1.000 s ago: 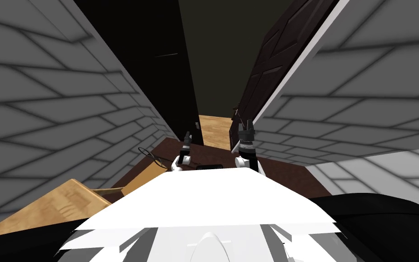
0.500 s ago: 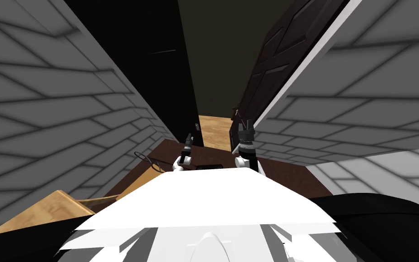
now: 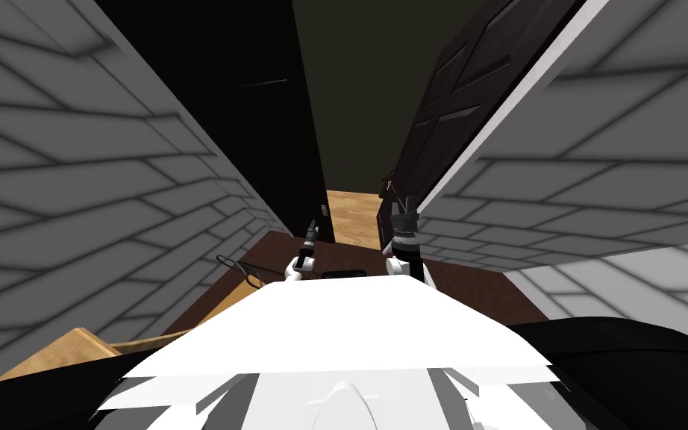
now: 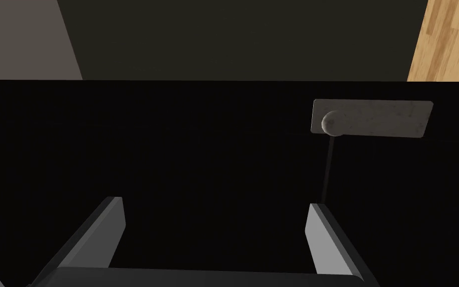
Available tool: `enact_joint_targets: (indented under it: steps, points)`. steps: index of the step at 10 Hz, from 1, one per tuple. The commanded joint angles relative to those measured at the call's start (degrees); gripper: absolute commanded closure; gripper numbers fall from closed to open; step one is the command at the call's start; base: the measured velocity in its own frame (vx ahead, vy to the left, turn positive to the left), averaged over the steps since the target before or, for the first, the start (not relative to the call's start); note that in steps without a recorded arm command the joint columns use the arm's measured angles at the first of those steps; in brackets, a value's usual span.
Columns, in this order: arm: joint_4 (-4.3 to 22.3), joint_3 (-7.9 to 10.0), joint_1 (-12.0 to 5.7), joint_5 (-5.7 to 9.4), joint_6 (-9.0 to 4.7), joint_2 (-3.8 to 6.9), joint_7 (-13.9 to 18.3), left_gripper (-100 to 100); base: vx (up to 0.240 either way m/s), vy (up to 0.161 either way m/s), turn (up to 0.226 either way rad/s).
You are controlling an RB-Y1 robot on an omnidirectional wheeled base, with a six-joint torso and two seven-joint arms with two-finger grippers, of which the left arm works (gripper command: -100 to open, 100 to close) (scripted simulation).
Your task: Push the door open
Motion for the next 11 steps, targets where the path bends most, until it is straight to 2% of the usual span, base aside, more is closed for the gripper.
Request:
enact_joint_targets:
  steps: [1, 6, 11]
  points:
    - [1.82, 0.02, -0.55, -0.01, -0.51, 0.00, 0.18, -100, 0.065, 0.040, -0.013]
    - [10.25, -0.06, -3.81, -0.19, -2.09, 0.03, 1.59, -100, 0.081, 0.043, -0.033]
    - [17.42, -0.13, -6.58, -0.34, -3.44, -0.04, 2.78, -100, 0.083, 0.049, -0.031]
